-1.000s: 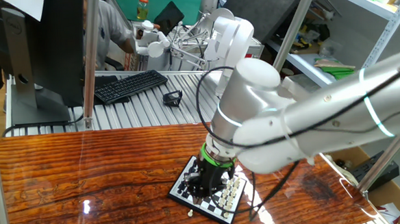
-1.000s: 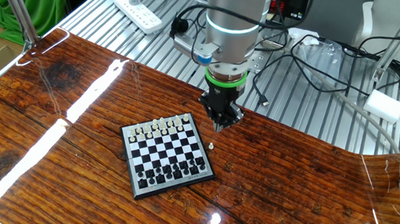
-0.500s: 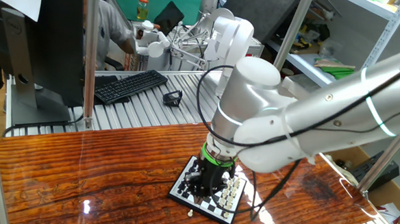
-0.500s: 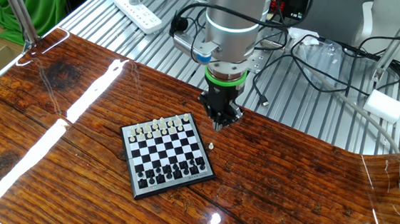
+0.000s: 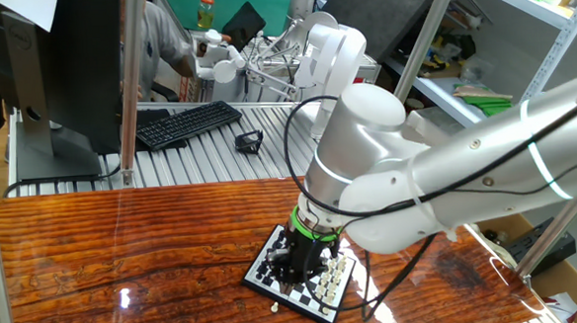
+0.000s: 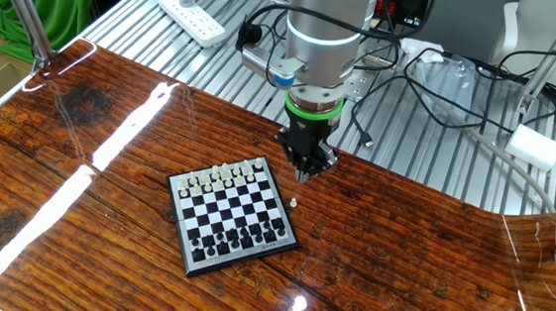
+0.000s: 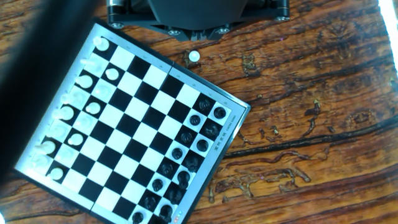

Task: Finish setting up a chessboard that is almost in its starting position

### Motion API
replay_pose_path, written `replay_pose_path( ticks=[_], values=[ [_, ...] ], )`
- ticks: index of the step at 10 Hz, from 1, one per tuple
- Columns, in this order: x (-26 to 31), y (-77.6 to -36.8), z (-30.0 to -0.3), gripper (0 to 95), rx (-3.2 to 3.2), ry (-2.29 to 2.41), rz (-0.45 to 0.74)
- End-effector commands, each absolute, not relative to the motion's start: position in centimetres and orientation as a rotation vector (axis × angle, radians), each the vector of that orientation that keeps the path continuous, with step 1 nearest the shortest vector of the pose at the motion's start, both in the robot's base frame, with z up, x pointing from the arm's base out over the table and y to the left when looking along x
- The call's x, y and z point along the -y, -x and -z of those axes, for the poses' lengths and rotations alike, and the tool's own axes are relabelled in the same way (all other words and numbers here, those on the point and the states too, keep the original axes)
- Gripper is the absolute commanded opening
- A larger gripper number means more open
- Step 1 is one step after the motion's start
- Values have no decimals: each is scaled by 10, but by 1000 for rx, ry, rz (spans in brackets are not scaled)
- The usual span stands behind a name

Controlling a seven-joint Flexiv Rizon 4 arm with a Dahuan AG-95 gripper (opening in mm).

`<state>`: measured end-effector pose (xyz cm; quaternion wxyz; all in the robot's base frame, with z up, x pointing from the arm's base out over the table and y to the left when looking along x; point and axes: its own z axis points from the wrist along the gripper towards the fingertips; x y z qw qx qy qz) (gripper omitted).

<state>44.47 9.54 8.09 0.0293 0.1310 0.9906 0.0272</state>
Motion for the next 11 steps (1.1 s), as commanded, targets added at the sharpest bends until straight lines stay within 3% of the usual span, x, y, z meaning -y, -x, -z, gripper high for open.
replay_pose_path(
  ticks=[1,11],
  values=[
    [-96,-445,-80,0,-3057,-423,-93],
    [-96,-445,-80,0,-3170,-379,-92]
  ],
)
